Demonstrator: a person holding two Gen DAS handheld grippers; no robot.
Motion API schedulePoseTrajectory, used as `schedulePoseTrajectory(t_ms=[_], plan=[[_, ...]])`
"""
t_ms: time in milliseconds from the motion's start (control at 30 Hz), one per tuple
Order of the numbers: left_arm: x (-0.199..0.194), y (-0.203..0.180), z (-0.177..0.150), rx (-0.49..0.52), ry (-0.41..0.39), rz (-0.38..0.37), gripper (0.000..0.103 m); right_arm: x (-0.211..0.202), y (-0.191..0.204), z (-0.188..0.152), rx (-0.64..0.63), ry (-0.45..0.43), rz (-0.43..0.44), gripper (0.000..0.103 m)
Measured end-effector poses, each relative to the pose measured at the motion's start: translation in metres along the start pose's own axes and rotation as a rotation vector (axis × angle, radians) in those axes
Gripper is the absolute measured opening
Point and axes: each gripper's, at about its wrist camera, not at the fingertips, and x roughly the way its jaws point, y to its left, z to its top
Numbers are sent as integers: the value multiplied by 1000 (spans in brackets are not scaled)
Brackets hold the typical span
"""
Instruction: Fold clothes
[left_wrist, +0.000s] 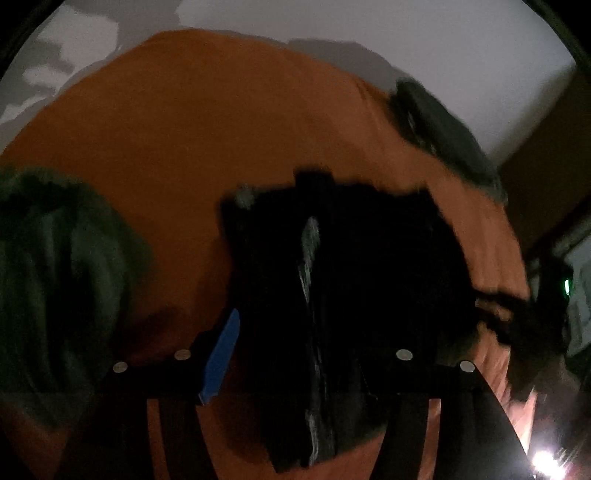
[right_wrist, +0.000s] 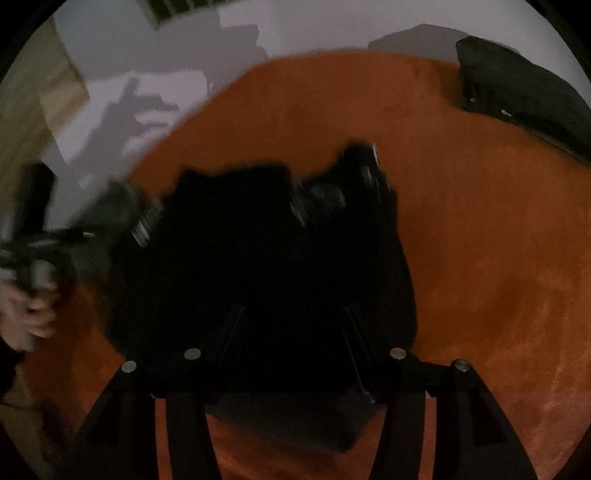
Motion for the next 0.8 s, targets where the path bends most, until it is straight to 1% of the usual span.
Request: schedulePoseTrajectory(t_ms=[33, 67, 100, 167, 267, 367, 400, 433, 467, 533, 600, 667, 700, 733, 800], plan=[[1, -3, -5, 10, -1, 10, 62, 3, 1, -1, -16, -3, -1, 53], [3, -6, -10, 18, -1, 18, 62, 4, 1, 1, -24, -22, 16, 52], [7, -7, -11, 15, 4, 20, 62, 4, 2, 2, -32, -42, 33, 43], [15, -8, -11, 1, 14, 28, 62, 11, 0, 10, -15, -49, 44, 32], [24, -8, -1, -14, 7, 54, 62, 30, -8, 29, 43, -23, 60, 33], [31, -5, 7, -37, -4, 54, 62, 47, -15, 44, 99, 0, 132, 33], [33, -3, 8, -47, -4, 53, 62, 49, -17, 44, 109, 3, 153, 30], [37, -2, 11, -57, -3, 53, 62, 50, -19, 43, 109, -13, 163, 17], [38, -2, 11, -65, -3, 55, 62, 42, -18, 42, 106, -57, 164, 3], [34, -5, 11, -72, -23, 45, 62, 18, -17, 35, 131, -151, 170, 3], [27, -10, 8, -62, -52, 32, 63, -6, -15, 25, 164, -203, 166, 3], [31, -17, 10, -28, -55, 64, 65, -27, -13, 14, 164, -241, 100, 3], [38, -17, 10, -23, -40, 98, 65, -28, -11, 11, 148, -235, 62, 3], [45, -18, 10, -18, -24, 132, 65, -20, -11, 10, 126, -207, 32, 3], [57, -19, 7, -15, -9, 180, 65, 5, -12, 14, 103, -141, 17, 3]])
